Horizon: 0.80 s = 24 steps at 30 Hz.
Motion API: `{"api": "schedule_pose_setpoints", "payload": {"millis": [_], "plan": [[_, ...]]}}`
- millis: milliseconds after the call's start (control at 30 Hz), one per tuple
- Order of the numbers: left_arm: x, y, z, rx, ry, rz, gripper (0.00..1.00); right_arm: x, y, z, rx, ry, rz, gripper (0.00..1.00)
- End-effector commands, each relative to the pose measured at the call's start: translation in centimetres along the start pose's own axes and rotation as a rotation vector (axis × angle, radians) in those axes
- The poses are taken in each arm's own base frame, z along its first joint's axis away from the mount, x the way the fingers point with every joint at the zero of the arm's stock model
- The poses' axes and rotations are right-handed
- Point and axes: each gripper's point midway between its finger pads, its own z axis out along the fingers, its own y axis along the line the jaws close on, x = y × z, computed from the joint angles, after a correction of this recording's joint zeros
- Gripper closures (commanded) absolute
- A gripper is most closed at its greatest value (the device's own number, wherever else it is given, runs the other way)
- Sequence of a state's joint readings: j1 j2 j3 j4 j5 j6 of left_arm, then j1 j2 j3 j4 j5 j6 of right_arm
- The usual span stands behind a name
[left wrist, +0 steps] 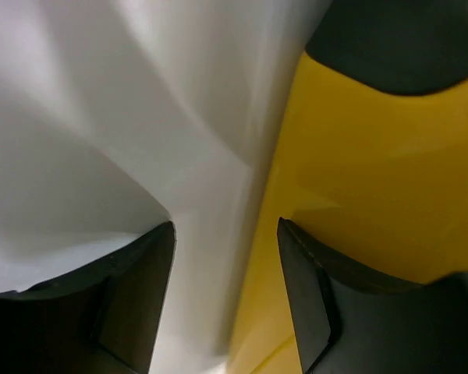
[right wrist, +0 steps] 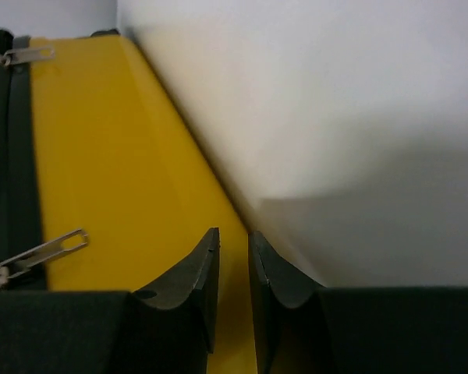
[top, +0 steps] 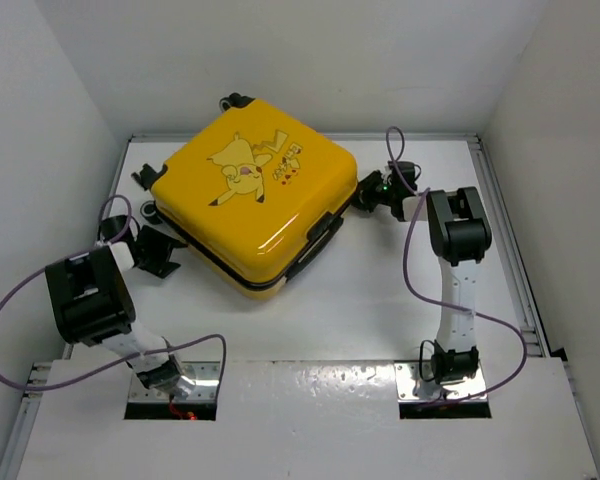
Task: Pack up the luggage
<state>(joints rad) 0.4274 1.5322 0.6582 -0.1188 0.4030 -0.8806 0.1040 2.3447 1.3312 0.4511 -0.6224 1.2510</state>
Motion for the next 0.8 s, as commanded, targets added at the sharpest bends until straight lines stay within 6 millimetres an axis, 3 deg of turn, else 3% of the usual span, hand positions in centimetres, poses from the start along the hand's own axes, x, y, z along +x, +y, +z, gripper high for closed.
{"api": "schedule_pose_setpoints", "payload": {"millis": [0, 67, 133, 167, 233, 267, 333, 367, 400, 467, 533, 567, 600, 667, 700, 733, 767], "plan": [[-2.3, -8.8, 1.7, 0.240, -0.068, 0.069, 0.35, 6.8, 6.3, -1.9, -0.152, 0.184, -0.122, 0.79], [-2.0, -11.0, 3.4, 0.273, -0.047, 0.083, 0.35, 8.4, 6.0, -2.5, -0.148, 0.219, -0.129, 0.79], [-2.2, -13.0, 4.5, 0.300, -0.052, 0.104, 0.35, 10.0, 7.4, -2.9, -0.178, 0.251, -0.151, 0.79], [-2.0, -14.6, 5.7, 0.320, -0.037, 0.118, 0.35, 10.8, 6.6, -3.2, -0.165, 0.270, -0.135, 0.79], [-1.9, -16.5, 6.8, 0.344, -0.028, 0.145, 0.33, 12.3, 7.7, -3.7, -0.187, 0.292, -0.151, 0.79], [-1.9, -18.8, 6.9, 0.381, -0.031, 0.174, 0.33, 13.7, 6.7, -4.0, -0.167, 0.318, -0.133, 0.79], [-1.7, -19.6, 8.5, 0.382, -0.014, 0.186, 0.33, 15.3, 7.2, -4.9, -0.171, 0.338, -0.129, 0.79], [-1.6, -20.3, 8.7, 0.393, -0.013, 0.195, 0.33, 16.2, 6.5, -5.1, -0.155, 0.352, -0.113, 0.79], [-2.5, -21.8, 8.2, 0.418, -0.043, 0.205, 0.33, 16.5, 7.3, -5.8, -0.168, 0.350, -0.111, 0.80], [-2.8, -21.6, 8.5, 0.398, -0.058, 0.220, 0.32, 17.8, 6.9, -6.4, -0.151, 0.364, -0.101, 0.80], [-5.0, -21.5, 7.3, 0.370, -0.127, 0.226, 0.32, 18.5, 6.8, -6.9, -0.138, 0.356, -0.102, 0.80], [-6.0, -21.6, 5.4, 0.360, -0.164, 0.229, 0.32, 18.9, 7.0, -7.2, -0.137, 0.357, -0.106, 0.80], [-8.1, -20.0, 4.3, 0.318, -0.225, 0.225, 0.31, 19.1, 7.1, -7.5, -0.131, 0.347, -0.110, 0.80], [-10.2, -18.1, 1.6, 0.255, -0.283, 0.206, 0.30, 20.4, 7.0, -7.7, -0.121, 0.360, -0.115, 0.80], [-11.5, -18.4, -1.9, 0.259, -0.348, 0.214, 0.28, 21.0, 7.5, -8.0, -0.129, 0.363, -0.129, 0.80], [-13.7, -16.2, -3.9, 0.216, -0.398, 0.177, 0.28, 21.3, 7.1, -7.8, -0.114, 0.356, -0.128, 0.80], [-13.9, -14.3, -5.5, 0.147, -0.400, 0.151, 0.28, 21.6, 7.6, -8.0, -0.118, 0.355, -0.137, 0.80]]}}
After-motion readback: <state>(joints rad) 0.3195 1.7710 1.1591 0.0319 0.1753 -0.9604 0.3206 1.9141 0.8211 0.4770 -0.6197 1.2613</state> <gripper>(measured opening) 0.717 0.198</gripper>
